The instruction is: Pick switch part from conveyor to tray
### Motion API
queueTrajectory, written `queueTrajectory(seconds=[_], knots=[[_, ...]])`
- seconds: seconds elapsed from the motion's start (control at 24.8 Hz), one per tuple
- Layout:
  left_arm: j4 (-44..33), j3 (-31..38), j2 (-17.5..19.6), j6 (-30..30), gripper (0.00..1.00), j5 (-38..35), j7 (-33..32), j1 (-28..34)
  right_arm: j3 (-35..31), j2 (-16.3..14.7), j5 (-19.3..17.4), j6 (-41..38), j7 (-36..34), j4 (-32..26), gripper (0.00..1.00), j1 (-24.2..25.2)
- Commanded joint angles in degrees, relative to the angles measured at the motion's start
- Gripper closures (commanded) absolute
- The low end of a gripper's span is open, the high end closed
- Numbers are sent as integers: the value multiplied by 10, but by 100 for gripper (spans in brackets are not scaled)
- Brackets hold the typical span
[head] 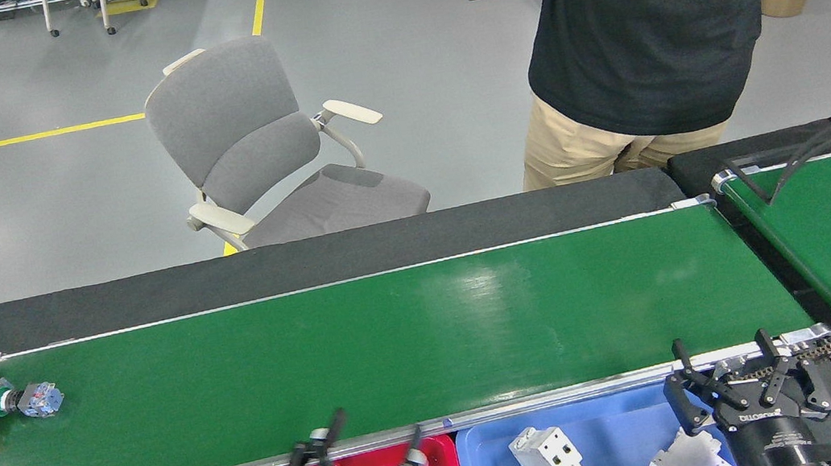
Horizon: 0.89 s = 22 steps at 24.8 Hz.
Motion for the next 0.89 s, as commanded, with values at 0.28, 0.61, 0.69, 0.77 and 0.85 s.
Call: queueTrajectory(seconds=[0.28,0.61,0.69,0.77,0.85], knots=[[59,193,85,-108,0,62,0,60,-10,-1,-2,1,-8,-27,0,55],[30,193,87,-102,0,100,-1,105,-10,21,-2,1,-33,-49,0,73],[30,196,94,-101,0,111,-1,105,-10,30,-2,2,-31,-53,0,76],[29,196,102,-100,0,125,-1,105,-10,33,-2,3,-30,-53,0,78],[30,197,102,-101,0,126,-1,105,-10,34,-2,3,-30,-53,0,78]])
